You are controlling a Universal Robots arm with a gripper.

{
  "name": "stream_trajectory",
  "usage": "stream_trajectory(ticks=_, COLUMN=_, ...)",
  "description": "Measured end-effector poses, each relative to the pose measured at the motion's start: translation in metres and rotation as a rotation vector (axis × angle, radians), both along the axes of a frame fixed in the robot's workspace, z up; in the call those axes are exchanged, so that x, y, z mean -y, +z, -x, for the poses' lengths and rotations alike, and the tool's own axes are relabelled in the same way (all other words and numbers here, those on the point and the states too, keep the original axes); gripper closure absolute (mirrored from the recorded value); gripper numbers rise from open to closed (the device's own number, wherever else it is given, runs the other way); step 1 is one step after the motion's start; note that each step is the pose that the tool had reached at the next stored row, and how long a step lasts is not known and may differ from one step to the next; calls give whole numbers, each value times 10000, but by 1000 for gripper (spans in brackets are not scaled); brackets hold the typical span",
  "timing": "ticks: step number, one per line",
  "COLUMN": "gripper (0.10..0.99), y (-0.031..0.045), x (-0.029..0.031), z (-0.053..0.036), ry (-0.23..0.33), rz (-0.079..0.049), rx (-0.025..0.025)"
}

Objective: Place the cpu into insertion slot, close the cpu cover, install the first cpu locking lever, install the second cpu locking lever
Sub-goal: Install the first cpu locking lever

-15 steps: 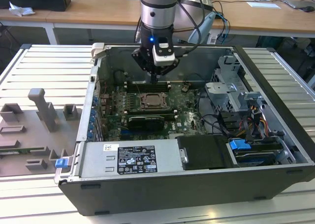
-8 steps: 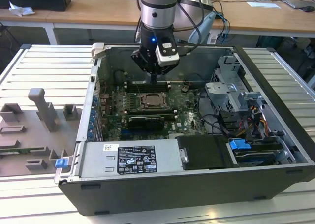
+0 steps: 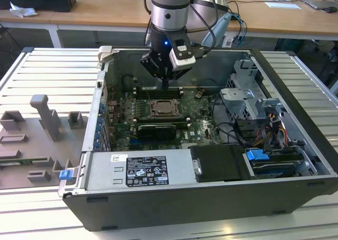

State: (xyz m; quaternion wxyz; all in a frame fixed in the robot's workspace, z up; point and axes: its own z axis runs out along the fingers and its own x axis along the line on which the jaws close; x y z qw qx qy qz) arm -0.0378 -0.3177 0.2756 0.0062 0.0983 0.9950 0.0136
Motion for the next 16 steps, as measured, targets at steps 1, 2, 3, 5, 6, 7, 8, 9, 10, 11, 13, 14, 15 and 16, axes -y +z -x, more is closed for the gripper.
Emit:
stream_trajectory(ticks=1, gripper=980, y=0, x=0, z=0, ry=93, rz=0, rx=0)
stream_trajectory(ticks=2, gripper=980, y=0, x=0, z=0, ry=269, rz=0, rx=0)
stream_trajectory(ticks=3, gripper=980, y=0, x=0, z=0, ry=377, rz=0, rx=0)
stream_trajectory(ticks=5, gripper=980, y=0, x=0, z=0, ry=792, rz=0, rx=0)
stream_trajectory(ticks=6, gripper=980, y=0, x=0, z=0, ry=912, rz=0, rx=1)
stream_trajectory(ticks=7, gripper=980, y=0, x=0, z=1, ry=1015, rz=0, rx=1)
stream_trajectory(ticks=8, gripper=980, y=0, x=0, z=1, ry=1181, rz=0, rx=1)
stream_trajectory(ticks=9, gripper=980, y=0, x=0, z=1, ry=1319, rz=1, rx=2)
stream_trajectory(ticks=10, gripper=980, y=-1, x=0, z=1, ry=1583, rz=2, rx=5)
stream_trajectory(ticks=11, gripper=980, y=-2, x=0, z=1, ry=1767, rz=1, rx=8)
stream_trajectory(ticks=13, gripper=980, y=-5, x=0, z=15, ry=1940, rz=-2, rx=16)
stream_trajectory(ticks=14, gripper=980, y=-8, x=0, z=85, ry=1944, rz=-9, rx=28)
stream_trajectory(ticks=15, gripper=980, y=-10, x=0, z=119, ry=1944, rz=-14, rx=36)
stream_trajectory(ticks=16, gripper=980, y=-12, x=0, z=149, ry=1945, rz=-19, rx=41)
